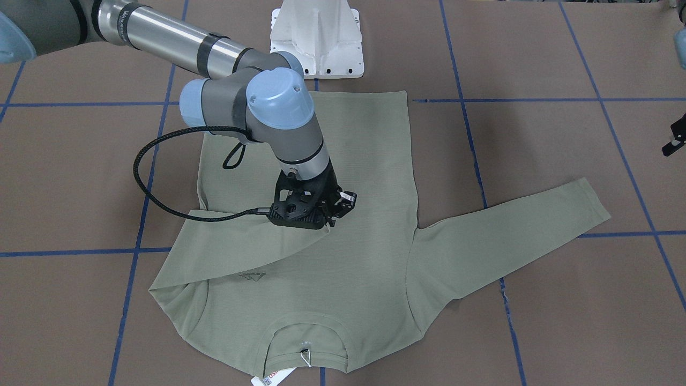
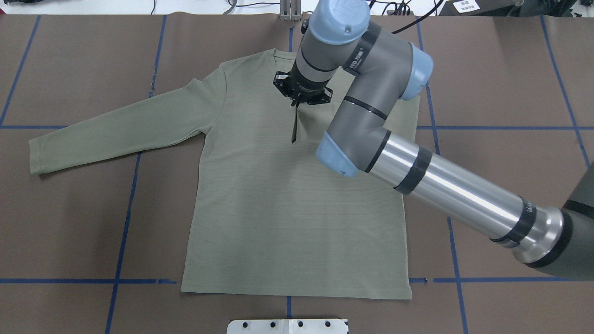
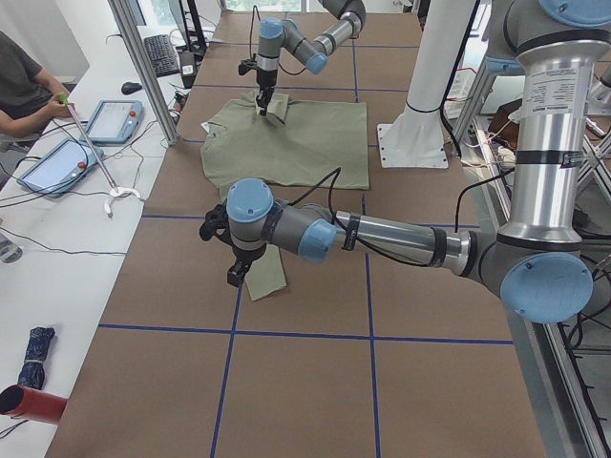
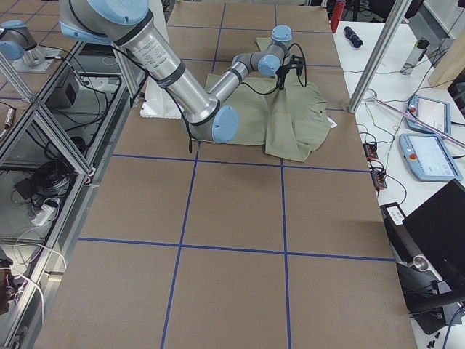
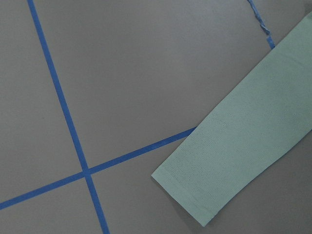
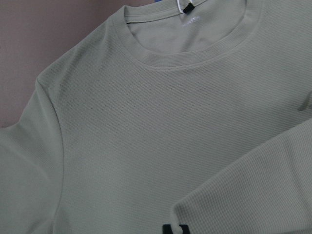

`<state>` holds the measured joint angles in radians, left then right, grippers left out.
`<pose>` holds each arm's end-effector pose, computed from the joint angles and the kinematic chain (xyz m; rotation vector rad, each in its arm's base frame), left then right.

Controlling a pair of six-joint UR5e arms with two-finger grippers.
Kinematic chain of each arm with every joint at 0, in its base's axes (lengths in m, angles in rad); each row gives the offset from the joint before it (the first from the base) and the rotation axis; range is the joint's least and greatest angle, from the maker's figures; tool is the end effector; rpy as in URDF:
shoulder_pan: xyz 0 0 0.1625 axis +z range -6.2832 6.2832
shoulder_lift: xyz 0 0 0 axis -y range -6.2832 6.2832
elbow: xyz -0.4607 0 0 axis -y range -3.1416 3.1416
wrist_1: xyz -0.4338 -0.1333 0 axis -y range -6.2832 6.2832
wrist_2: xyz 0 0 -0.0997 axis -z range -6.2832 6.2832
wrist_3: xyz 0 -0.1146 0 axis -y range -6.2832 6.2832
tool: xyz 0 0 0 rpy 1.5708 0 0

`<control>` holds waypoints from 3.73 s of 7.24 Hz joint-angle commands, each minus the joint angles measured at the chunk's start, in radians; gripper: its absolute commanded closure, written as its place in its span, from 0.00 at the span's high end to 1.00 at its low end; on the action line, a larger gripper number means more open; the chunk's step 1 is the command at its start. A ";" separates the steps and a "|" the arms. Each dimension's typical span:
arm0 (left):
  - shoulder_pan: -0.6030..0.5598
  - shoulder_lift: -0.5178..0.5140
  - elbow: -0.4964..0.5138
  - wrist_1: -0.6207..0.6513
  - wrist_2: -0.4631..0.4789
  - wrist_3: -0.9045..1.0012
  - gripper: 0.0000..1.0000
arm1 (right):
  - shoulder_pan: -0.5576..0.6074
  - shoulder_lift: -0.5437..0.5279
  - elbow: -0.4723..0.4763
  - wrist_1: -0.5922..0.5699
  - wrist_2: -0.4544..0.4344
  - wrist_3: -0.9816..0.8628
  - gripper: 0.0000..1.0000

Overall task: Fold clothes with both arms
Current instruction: 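Fold the held sleeve across the chest toward the other sleeve, release, then withdraw the right gripper while the left gripper moves to the other cuff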

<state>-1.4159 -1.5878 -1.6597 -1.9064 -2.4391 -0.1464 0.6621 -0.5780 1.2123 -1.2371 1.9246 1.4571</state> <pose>0.0413 -0.5613 0.6016 0.2805 0.9063 0.1994 -0.6368 -0.6150 0.1359 0.0610 -1.0133 0.3296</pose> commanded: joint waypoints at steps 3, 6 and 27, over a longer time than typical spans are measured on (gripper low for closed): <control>0.109 -0.047 0.182 -0.247 0.038 -0.297 1.00 | -0.047 0.127 -0.178 0.088 -0.073 0.031 0.00; 0.109 -0.047 0.184 -0.250 0.038 -0.324 1.00 | -0.074 0.191 -0.256 0.145 -0.108 0.048 0.00; 0.242 -0.205 0.512 -0.269 0.037 -0.346 0.49 | 0.191 -0.445 0.395 0.094 0.228 -0.118 1.00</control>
<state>-1.1740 -1.7930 -1.1486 -2.1752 -2.4022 -0.4981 0.8538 -1.0228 1.6046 -1.1428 2.1527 1.3388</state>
